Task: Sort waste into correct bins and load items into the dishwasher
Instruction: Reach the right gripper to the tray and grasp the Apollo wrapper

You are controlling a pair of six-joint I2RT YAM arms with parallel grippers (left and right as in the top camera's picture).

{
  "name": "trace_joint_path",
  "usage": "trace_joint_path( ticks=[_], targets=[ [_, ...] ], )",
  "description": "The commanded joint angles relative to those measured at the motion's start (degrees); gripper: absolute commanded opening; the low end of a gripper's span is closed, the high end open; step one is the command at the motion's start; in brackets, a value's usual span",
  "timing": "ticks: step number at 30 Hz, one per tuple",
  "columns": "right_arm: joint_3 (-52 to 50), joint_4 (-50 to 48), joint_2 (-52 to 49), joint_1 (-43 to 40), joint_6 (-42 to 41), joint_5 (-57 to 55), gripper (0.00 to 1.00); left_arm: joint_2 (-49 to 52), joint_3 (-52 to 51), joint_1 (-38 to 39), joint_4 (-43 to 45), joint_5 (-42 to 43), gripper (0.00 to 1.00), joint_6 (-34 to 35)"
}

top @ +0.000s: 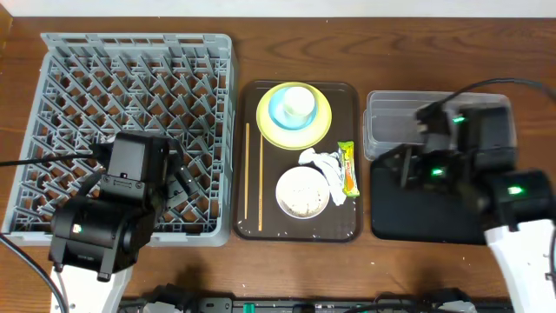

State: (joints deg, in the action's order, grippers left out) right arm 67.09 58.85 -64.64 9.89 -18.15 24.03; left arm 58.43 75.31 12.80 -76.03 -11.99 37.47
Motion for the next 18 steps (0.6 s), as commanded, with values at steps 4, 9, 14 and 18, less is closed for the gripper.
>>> trace_joint_path(
  ticks=[4,9,14,18],
  targets=[
    [-9.35,-10.36,-1.90,18.88,-12.13,-24.30,0.01,-0.04,0.31,-0.35,-0.04,-0.55,0.93,-0.31],
    [-15.74,-18.73,-7.74,28.37,-19.10,-36.92,0.01,-0.04,0.31,-0.35,-0.04,-0.55,0.93,-0.31],
    [-17.00,-24.24,-14.27,29.92,-19.10,-40.13,0.01,-0.04,0.31,-0.35,-0.04,-0.55,0.93,-0.31],
    [-17.00,-28.46,-21.75,29.92,-19.12,-40.11,0.01,-0.04,0.31,-0.35,-0.04,-0.52,0.93,-0.31]
  ],
)
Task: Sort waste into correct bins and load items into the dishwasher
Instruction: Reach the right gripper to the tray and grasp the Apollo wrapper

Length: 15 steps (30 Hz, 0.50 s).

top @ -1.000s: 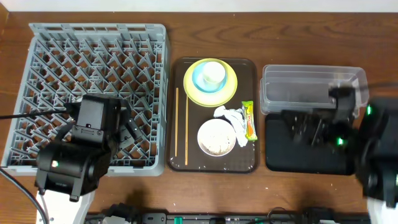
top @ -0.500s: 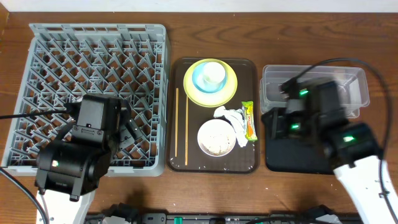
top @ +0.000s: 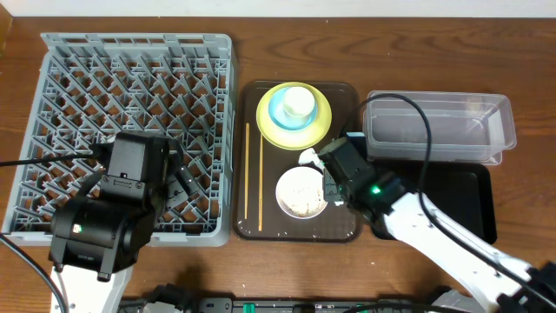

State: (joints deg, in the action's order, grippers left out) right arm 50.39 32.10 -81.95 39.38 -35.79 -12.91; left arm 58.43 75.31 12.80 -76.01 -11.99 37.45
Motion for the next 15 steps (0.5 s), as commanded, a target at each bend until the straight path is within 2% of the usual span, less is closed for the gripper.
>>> trace_joint_path(
  ticks=[1,6,12,15],
  targets=[
    [-0.31,-2.23,-5.79,0.44,-1.51,-3.06,0.01,-0.04,0.31,-0.35,-0.07,-0.52,0.93,-0.28],
    [-0.31,-5.31,-10.88,0.44,-1.44,4.74,0.01,-0.04,0.31,-0.35,-0.07,-0.52,0.93,-0.28],
    [-0.31,-5.95,-12.35,0.46,-1.36,12.90,0.01,-0.04,0.31,-0.35,-0.07,-0.52,0.93,-0.28],
    [-0.31,-8.24,-12.35,0.46,5.29,20.85,0.01,-0.04,0.31,-0.35,-0.07,-0.52,0.93,-0.28]
  ],
)
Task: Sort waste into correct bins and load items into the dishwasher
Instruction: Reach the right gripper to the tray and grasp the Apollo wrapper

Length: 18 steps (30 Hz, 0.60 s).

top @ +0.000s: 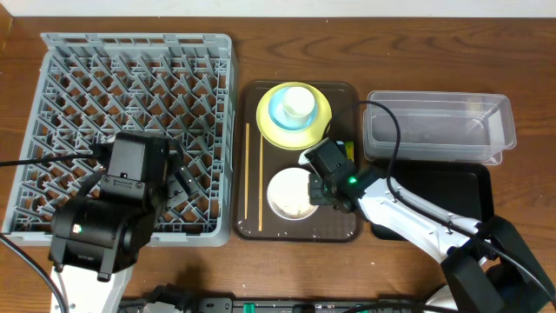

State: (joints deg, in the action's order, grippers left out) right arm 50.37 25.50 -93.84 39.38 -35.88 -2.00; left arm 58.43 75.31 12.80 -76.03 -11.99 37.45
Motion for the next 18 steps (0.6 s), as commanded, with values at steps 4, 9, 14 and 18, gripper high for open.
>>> trace_joint_path(
  ticks=[4,9,14,18],
  targets=[
    [-0.22,-1.25,-0.44,0.26,14.71,8.46,0.01,-0.04,0.31,-0.35,-0.04,-0.52,0.93,-0.28],
    [0.96,-0.17,1.14,-1.53,15.80,3.54,0.01,-0.04,0.31,-0.35,-0.04,-0.55,0.93,-0.28],
    [2.10,0.09,4.72,-2.71,15.82,0.09,0.03,-0.04,0.31,-0.35,-0.04,-0.55,0.93,-0.28],
    [2.05,1.99,5.05,-2.73,15.80,-6.73,0.09,-0.04,0.31,-0.35,-0.04,-0.52,0.93,-0.28]
  ],
)
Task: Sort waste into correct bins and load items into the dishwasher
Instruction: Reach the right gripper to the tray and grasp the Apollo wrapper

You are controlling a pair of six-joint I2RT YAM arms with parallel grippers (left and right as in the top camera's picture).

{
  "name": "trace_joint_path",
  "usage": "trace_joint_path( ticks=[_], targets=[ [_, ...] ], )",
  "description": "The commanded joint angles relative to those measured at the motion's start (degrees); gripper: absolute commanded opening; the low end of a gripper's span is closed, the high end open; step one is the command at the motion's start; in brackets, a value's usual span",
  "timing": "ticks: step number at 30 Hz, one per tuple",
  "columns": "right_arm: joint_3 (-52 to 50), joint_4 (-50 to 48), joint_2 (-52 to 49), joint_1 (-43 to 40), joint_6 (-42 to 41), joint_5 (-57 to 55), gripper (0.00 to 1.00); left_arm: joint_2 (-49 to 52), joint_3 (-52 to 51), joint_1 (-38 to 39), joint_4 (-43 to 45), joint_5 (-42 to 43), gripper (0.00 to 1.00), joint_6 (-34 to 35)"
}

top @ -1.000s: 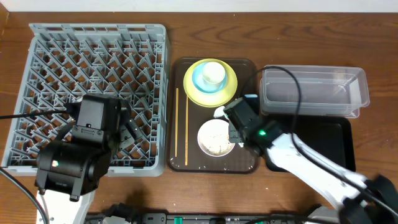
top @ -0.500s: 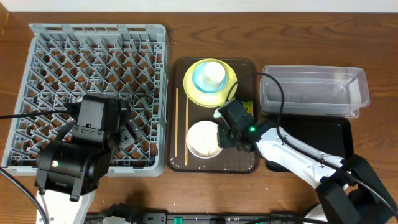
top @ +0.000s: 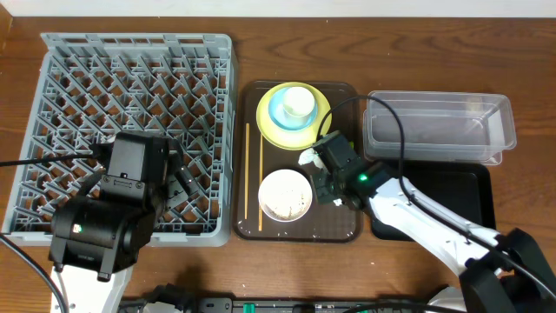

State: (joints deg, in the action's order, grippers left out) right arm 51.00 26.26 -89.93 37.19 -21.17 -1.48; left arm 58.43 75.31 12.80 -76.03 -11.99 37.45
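A white bowl (top: 284,195) with food residue sits on the brown tray (top: 252,222), left of centre. My right gripper (top: 321,184) is low at the bowl's right rim, its jaws hidden beneath the wrist. A bit of the crumpled white napkin (top: 306,157) shows just above it. The orange wrapper is hidden under the arm. A yellow plate (top: 317,122) at the tray's back carries a blue bowl and a pale cup (top: 298,103). Two chopsticks (top: 248,174) lie along the tray's left side. My left gripper (top: 179,184) rests over the grey dish rack (top: 130,78).
A clear plastic bin (top: 439,130) stands at the back right, with a black bin (top: 452,204) in front of it. The right arm's cable loops over the clear bin's left end. The rack fills the table's left half.
The bowl sits a little further left on the tray. My right wrist has shifted slightly to the right and covers the wrapper. The left arm has not moved.
My right arm was first folded over the bins at the right. Then it had reached across to the napkin and wrapper beside the bowl. After that it stood at the bowl's right rim, and the bowl lay further left at each moment since. The left arm stayed put.
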Motion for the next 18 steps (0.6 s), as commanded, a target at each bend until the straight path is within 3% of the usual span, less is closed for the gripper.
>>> trace_joint_path(
  ticks=[1,11,14,18],
  targets=[
    [1.38,1.70,1.05,-0.61,1.09,-8.31,0.08,-0.04,0.31,-0.35,-0.04,-0.52,0.93,-0.28],
    [0.59,3.02,-1.25,-2.34,0.74,-12.76,0.09,-0.04,0.31,-0.35,-0.04,-0.55,0.93,-0.28],
    [0.57,2.16,-2.75,-2.89,-0.04,-13.51,0.18,-0.04,0.31,-0.35,-0.04,-0.52,0.93,-0.28],
    [0.57,0.90,-4.00,-3.06,-0.04,-13.31,0.19,-0.04,0.31,-0.35,-0.04,-0.52,0.93,-0.28]
  ],
)
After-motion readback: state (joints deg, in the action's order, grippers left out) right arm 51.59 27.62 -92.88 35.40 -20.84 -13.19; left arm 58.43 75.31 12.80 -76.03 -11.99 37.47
